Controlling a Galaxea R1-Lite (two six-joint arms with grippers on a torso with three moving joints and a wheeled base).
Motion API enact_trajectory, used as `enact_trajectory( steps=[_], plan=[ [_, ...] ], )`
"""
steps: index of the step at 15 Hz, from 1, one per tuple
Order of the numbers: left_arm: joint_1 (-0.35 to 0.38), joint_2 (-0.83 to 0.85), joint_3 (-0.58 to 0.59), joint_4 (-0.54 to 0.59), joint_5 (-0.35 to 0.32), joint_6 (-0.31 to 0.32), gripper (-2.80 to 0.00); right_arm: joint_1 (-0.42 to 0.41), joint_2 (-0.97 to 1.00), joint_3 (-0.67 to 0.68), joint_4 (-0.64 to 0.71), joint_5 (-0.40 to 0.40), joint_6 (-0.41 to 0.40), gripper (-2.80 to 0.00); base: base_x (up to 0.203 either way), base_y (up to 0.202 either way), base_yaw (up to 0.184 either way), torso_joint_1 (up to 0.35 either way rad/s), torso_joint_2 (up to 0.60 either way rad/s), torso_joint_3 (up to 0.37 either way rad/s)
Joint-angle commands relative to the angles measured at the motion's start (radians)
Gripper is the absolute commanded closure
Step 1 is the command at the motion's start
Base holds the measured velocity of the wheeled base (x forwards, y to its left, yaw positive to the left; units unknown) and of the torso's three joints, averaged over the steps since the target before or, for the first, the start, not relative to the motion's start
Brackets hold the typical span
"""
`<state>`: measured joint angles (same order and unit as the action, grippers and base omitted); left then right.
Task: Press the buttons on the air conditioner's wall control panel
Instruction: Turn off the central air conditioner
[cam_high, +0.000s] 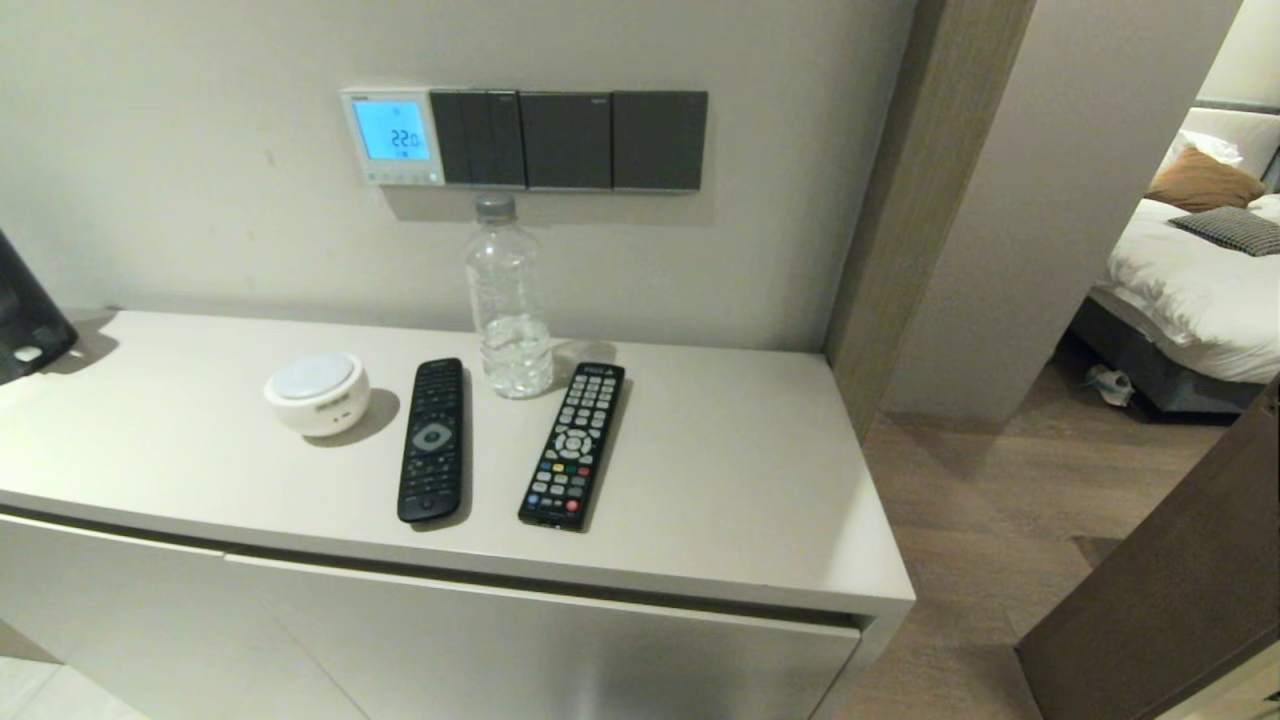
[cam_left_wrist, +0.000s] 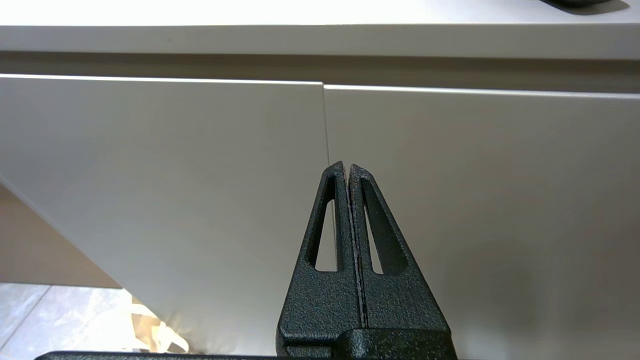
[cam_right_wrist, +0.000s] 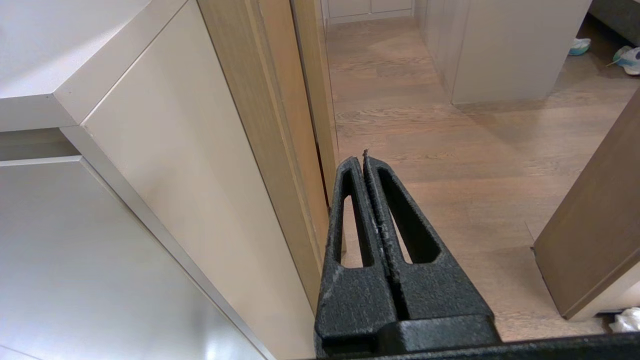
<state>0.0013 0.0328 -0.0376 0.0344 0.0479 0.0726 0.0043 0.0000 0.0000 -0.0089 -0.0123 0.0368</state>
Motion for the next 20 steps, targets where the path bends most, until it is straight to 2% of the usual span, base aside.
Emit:
enact_trajectory(
  steps=[1,5,20],
  plan=[
    [0.0,-0.033,-0.007,0.022,-0.013,0.001,0.0,0.0,0.002,0.002,0.0,0.0,0.0,0.0,0.0,0.0,0.0,0.0,0.0,0.0],
    [0.0,-0.033,0.027,0.011,-0.046,0.007,0.0,0.0,0.002,0.002,0.0,0.0,0.0,0.0,0.0,0.0,0.0,0.0,0.0,0.0],
    [0.0,-0.03,0.037,-0.016,-0.042,-0.019,0.0,0.0,0.002,0.002,0.0,0.0,0.0,0.0,0.0,0.0,0.0,0.0,0.0,0.0]
  ],
)
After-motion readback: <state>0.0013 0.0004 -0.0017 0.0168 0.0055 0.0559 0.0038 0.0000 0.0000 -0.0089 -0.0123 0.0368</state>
